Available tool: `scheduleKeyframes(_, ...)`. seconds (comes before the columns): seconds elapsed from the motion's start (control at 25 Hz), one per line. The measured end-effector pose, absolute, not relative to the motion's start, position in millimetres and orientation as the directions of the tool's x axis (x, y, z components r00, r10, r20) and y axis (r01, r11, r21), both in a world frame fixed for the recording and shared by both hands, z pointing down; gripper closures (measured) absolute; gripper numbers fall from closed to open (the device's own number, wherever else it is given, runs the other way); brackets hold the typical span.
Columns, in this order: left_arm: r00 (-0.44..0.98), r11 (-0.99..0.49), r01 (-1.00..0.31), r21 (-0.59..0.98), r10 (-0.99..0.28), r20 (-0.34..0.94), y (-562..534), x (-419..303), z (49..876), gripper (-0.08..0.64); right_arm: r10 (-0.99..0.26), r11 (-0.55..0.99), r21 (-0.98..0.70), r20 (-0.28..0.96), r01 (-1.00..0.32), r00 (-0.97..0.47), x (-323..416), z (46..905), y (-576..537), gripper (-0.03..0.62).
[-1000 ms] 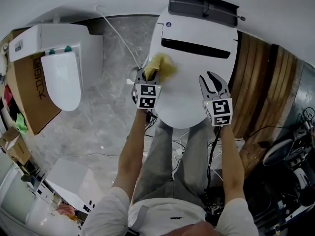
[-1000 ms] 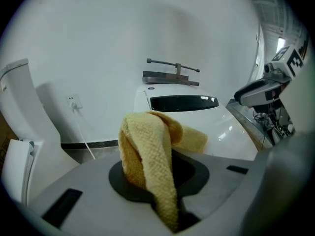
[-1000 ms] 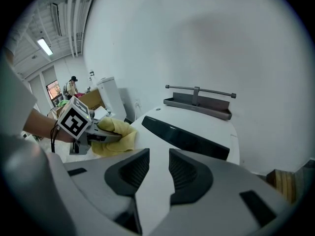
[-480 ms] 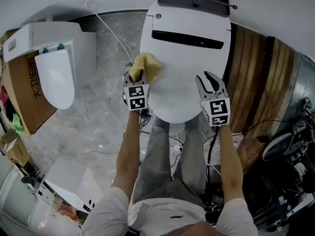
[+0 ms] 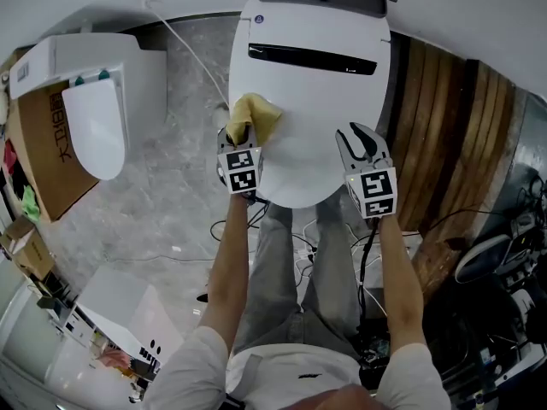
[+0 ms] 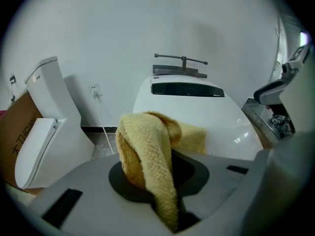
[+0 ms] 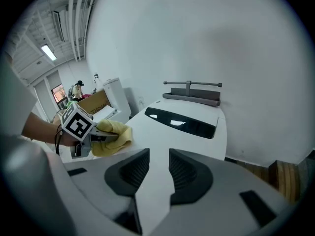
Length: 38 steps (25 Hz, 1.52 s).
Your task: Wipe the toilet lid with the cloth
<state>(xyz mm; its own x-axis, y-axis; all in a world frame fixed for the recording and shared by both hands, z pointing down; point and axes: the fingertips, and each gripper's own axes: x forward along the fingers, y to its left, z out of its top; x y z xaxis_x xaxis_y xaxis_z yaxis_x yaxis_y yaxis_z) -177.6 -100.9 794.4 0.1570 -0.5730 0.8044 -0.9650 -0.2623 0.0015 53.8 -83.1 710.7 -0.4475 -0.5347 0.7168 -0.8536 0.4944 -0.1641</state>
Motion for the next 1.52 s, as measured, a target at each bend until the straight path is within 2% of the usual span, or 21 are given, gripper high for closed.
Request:
scheduleKeyframes(0.56, 0.154, -0.266, -0.964, -0.003, -0.566, 0.81, -74, -115, 793, 0.482, -0.536, 0.469, -0.182, 0.719, -0.864, -0.442, 113, 716, -56, 0.454)
scheduleKeyframes(1.52, 0.313, -0.483, -0.875, 0.043, -0.494, 0.811, -42, 14, 794, 0.48, -0.569, 0.351, -0.212, 0.725, -0.912, -0.387, 170, 721, -3, 0.454)
